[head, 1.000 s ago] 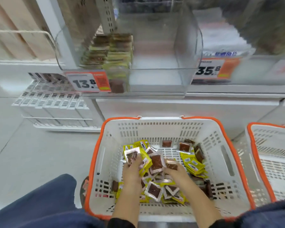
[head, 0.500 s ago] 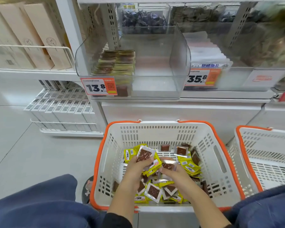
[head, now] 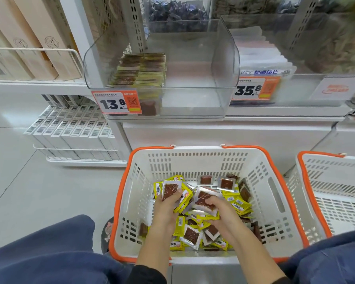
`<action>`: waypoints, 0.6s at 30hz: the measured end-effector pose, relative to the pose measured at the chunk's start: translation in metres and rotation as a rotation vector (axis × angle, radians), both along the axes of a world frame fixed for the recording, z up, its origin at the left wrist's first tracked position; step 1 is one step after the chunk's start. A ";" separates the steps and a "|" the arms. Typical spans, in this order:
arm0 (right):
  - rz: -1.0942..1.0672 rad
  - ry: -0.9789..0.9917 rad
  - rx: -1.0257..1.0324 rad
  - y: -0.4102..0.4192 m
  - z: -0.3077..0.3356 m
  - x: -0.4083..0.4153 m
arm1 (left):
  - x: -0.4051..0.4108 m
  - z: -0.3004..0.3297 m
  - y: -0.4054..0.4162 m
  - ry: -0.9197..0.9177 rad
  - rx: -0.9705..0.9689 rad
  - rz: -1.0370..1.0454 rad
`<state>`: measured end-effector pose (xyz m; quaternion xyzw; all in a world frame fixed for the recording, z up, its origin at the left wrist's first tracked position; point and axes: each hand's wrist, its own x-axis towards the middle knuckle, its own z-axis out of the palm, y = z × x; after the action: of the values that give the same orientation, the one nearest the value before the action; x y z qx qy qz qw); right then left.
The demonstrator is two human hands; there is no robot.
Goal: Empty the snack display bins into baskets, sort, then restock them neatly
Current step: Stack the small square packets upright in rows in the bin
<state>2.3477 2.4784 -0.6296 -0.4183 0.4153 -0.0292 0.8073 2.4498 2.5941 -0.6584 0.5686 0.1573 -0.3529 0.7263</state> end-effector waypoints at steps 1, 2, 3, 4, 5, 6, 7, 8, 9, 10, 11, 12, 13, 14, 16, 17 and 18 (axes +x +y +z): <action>-0.014 -0.016 0.001 0.000 0.002 0.001 | 0.002 -0.008 0.000 0.021 -0.017 0.009; -0.013 -0.032 -0.011 -0.001 0.002 0.001 | 0.004 -0.016 0.001 0.041 -0.025 0.013; 0.001 -0.054 -0.018 -0.002 0.002 0.003 | 0.006 -0.022 0.001 0.055 -0.029 0.010; 0.025 -0.071 -0.022 -0.002 0.003 0.003 | 0.005 -0.020 0.002 0.077 -0.038 -0.007; 0.043 -0.093 -0.020 0.000 0.005 0.004 | 0.004 -0.011 0.002 0.091 -0.065 -0.021; 0.051 -0.114 -0.011 0.002 0.006 0.005 | 0.003 -0.007 0.003 0.102 -0.087 -0.030; 0.041 -0.128 0.008 0.004 0.008 0.005 | 0.002 -0.005 0.003 0.105 -0.109 -0.041; 0.021 -0.117 0.020 0.005 0.008 0.005 | 0.002 -0.004 0.003 0.112 -0.113 -0.048; -0.016 -0.096 0.039 0.005 0.008 0.005 | 0.002 -0.005 0.003 0.118 -0.121 -0.051; -0.060 -0.076 0.067 0.004 0.006 0.005 | 0.003 -0.005 0.003 0.115 -0.123 -0.047; -0.086 -0.067 0.094 0.003 0.006 0.005 | 0.004 -0.005 0.003 0.116 -0.129 -0.038; -0.096 -0.061 0.094 0.002 0.003 0.004 | 0.005 -0.003 0.003 0.117 -0.133 -0.027; -0.091 -0.068 0.078 0.001 0.000 0.005 | 0.005 -0.001 0.003 0.127 -0.140 -0.013; -0.102 -0.081 0.065 0.000 -0.002 0.005 | 0.006 0.002 0.002 0.145 -0.161 0.001; -0.125 -0.099 0.047 0.001 -0.001 0.006 | 0.005 0.005 -0.001 0.172 -0.193 0.002; -0.129 -0.105 0.022 0.002 -0.001 0.006 | 0.002 0.006 -0.004 0.171 -0.167 0.000; -0.128 -0.113 0.001 0.004 -0.001 0.006 | -0.001 0.006 -0.006 0.163 -0.118 0.001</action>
<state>2.3534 2.4822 -0.6302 -0.3882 0.3951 -0.1037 0.8261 2.4490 2.5877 -0.6524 0.4944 0.1949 -0.4061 0.7434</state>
